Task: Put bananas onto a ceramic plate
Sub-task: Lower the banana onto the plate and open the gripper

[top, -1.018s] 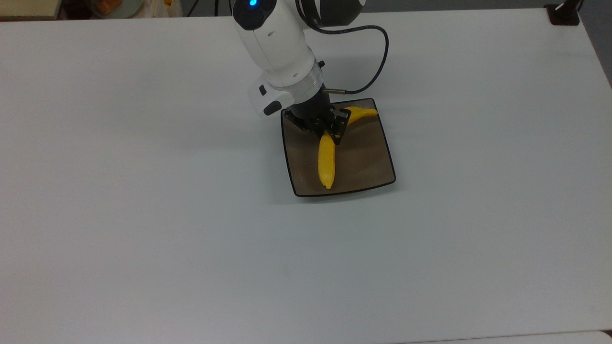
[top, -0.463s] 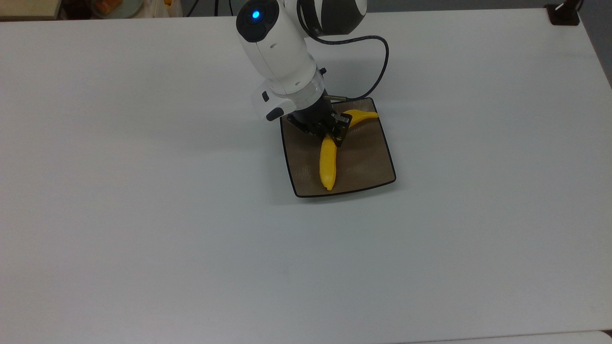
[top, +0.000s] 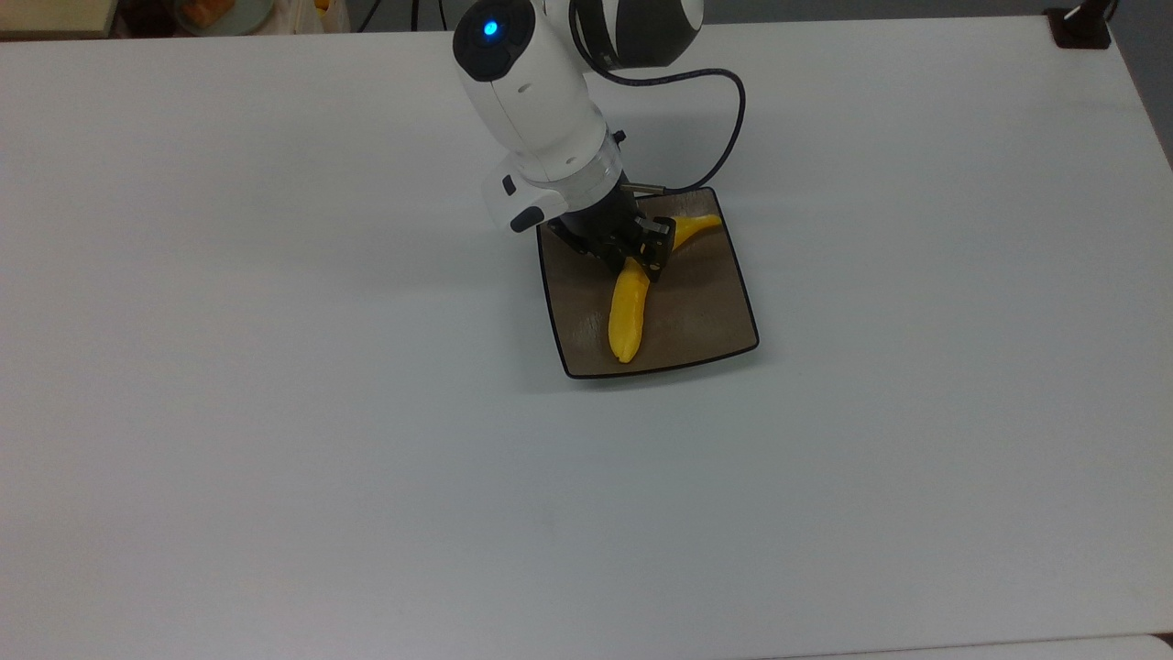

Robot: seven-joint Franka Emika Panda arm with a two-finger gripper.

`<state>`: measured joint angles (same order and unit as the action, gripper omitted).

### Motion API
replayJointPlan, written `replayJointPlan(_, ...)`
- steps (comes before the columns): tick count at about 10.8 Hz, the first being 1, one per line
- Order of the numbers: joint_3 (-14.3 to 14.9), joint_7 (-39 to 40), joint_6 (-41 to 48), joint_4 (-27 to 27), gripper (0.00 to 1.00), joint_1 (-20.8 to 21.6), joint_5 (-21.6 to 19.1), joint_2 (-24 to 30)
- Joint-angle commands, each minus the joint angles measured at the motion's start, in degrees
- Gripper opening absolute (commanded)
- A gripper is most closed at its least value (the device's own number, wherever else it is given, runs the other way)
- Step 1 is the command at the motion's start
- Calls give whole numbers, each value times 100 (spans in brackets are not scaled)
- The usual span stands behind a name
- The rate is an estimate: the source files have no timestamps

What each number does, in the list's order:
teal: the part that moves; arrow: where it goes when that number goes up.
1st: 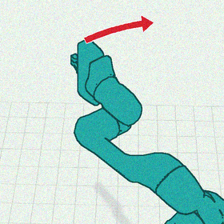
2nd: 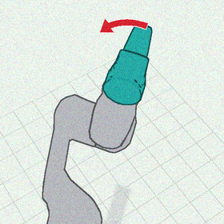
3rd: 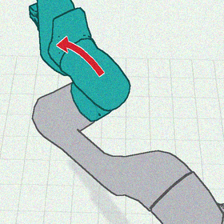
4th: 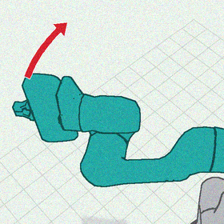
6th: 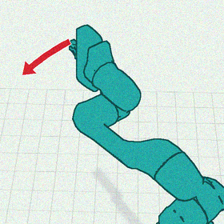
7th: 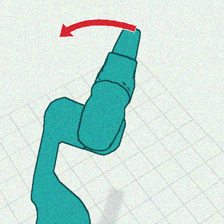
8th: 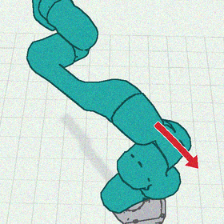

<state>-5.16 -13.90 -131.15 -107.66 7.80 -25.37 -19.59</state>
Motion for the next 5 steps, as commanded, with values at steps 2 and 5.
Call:
replayJointPlan(2, 23, -51, -95, -106, 100, 107, -109, 87)
replayJointPlan(5, 23, -42, -60, -27, 100, 134, -38, 183)
